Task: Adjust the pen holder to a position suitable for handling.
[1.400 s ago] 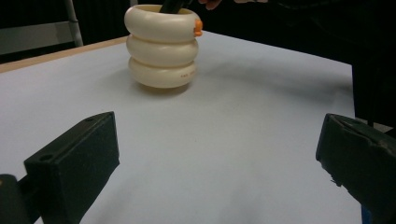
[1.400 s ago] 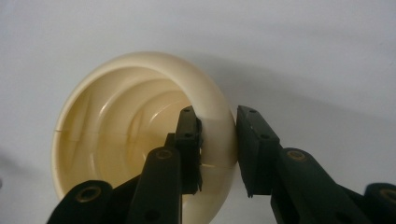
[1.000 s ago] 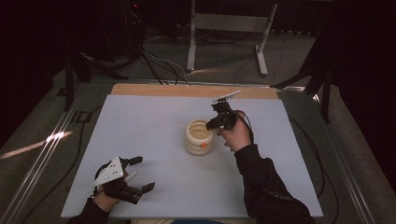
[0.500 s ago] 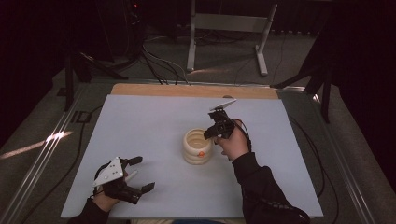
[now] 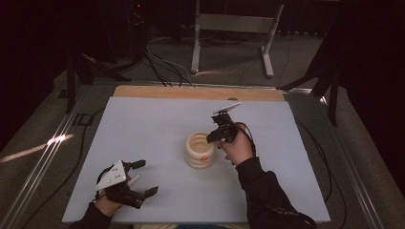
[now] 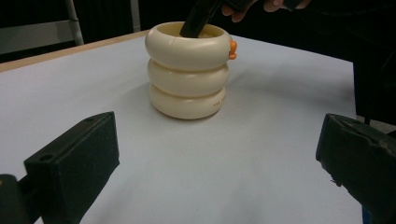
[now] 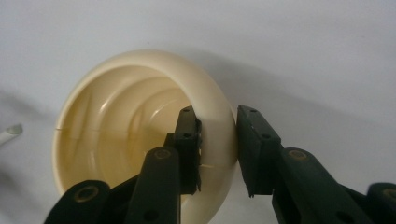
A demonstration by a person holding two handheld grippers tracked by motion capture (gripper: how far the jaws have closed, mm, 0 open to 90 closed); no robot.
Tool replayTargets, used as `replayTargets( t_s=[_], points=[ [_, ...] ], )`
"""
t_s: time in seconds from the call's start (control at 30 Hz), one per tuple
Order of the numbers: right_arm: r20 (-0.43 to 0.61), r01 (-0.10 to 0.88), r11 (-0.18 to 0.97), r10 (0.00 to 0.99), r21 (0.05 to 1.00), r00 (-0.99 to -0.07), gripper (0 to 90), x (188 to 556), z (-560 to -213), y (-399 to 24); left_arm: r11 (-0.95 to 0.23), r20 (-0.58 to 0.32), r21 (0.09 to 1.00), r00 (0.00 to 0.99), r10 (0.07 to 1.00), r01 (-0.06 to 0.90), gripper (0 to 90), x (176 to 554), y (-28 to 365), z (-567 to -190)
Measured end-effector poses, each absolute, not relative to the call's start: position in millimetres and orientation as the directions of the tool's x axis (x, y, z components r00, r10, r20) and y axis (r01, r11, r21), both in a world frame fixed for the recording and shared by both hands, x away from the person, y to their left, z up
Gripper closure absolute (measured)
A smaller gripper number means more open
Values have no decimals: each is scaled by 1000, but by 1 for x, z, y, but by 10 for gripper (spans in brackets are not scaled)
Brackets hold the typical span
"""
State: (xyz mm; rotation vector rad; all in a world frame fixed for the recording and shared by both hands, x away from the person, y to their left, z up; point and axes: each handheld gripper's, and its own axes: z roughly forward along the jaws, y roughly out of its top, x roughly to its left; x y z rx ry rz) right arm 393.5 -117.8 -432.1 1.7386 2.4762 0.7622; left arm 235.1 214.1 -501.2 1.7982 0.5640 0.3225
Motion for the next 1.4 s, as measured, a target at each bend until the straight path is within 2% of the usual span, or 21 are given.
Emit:
replayTargets(
  t_s=[0.17,0.3,0.4,0.47,0.57,0.67,0.9,1.4],
  points=[
    [247,856,290,874,428,-419,475,392,-427,-115,-218,-67,953,846,528,211,1,235,214,-501],
    [245,843,296,867,449,-435,385,393,-422,-115,-218,-64,954,847,528,208,1,235,214,-501],
    [254,830,297,856,473,-450,286,394,-418,-118,-216,-67,953,847,528,210,1,235,214,-501],
    [277,818,304,834,489,-476,177,394,-415,-122,-219,-65,953,848,527,209,1,235,213,-501],
    [284,802,310,819,511,-498,132,393,-410,-128,-219,-63,954,848,526,207,1,235,213,-501],
    [296,779,321,794,539,-531,18,393,-408,-135,-216,-65,954,847,528,208,1,235,214,-501],
    [273,749,310,794,585,-542,0,390,-404,-156,-222,-63,952,847,528,209,1,235,212,-502],
    [240,744,260,838,616,-491,0,373,-412,-204,-220,-58,954,845,532,204,1,235,213,-501]
  ],
)
